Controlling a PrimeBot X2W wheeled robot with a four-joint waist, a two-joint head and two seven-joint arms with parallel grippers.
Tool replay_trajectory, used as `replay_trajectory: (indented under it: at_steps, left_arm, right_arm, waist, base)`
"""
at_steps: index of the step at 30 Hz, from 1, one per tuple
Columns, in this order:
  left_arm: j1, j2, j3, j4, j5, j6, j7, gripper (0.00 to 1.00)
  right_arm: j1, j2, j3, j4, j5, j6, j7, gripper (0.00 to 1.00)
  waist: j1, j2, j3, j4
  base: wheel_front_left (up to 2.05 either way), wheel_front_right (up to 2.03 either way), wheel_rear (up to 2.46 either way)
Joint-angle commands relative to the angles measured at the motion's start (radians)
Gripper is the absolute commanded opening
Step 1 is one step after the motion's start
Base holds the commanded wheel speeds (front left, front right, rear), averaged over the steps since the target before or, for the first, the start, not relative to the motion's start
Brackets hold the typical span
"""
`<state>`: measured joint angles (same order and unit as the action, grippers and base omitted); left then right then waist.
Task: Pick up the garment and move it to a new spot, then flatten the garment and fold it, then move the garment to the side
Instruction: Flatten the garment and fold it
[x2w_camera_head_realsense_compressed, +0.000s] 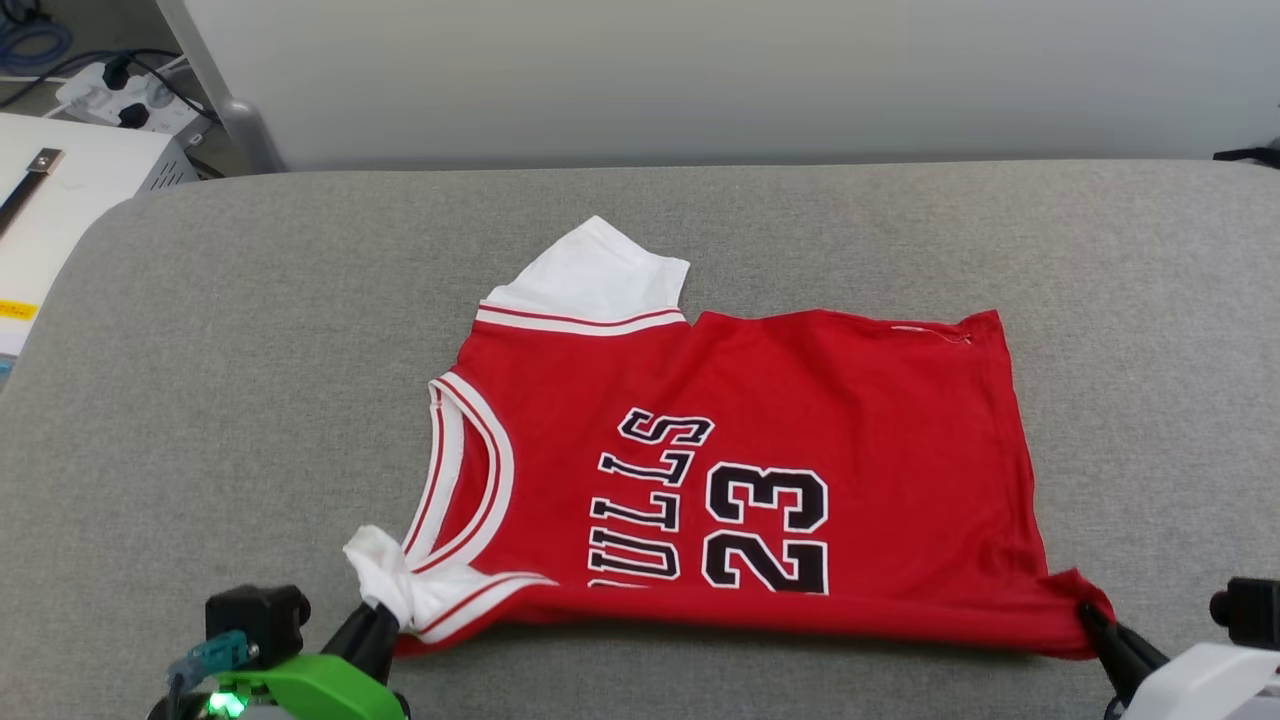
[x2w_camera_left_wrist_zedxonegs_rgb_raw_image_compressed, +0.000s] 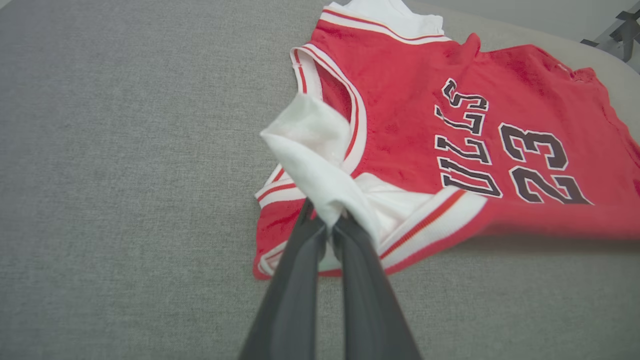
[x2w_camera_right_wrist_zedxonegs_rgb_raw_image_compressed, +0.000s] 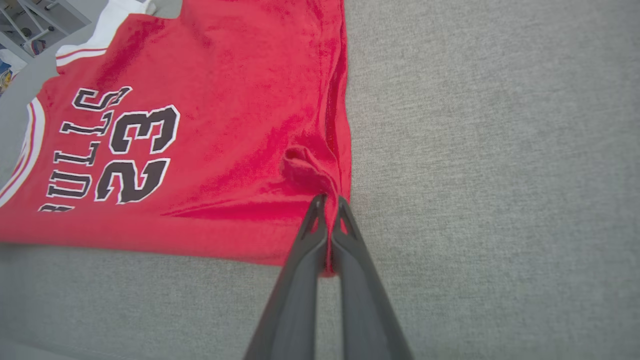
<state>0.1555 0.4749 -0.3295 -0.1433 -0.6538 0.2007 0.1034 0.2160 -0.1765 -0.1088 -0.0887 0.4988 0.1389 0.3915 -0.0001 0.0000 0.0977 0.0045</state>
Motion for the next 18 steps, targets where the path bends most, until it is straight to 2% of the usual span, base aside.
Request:
replay_trajectory:
  at_steps: [1, 9, 18]
  left_arm:
    - [-0.043, 0.011, -0.001, 0.001, 0.013, -0.010, -0.004, 0.00]
    - [-0.197, -0.007, -0.030, 0.062, 0.027, -0.069, -0.010, 0.00]
    - [-0.328, -0.057, -0.073, 0.274, 0.012, -0.161, -0.038, 0.00]
  right_arm:
    - [-0.037, -0.013, 0.005, -0.011, -0.013, -0.008, -0.011, 0.00]
    - [-0.165, -0.058, 0.044, 0.018, -0.007, -0.008, -0.023, 0.00]
    - [-0.269, -0.093, 0.119, 0.159, 0.015, -0.008, -0.053, 0.00]
  waist:
    - [0.0001, 0.0000, 0.013, -0.001]
    - [0.0001, 0.0000, 0.073, 0.012]
    - [0.0001, 0.0000, 0.143, 0.024]
  base:
    - [0.00, 0.00, 0.00]
    - [0.00, 0.00, 0.00]
    - [0.00, 0.00, 0.00]
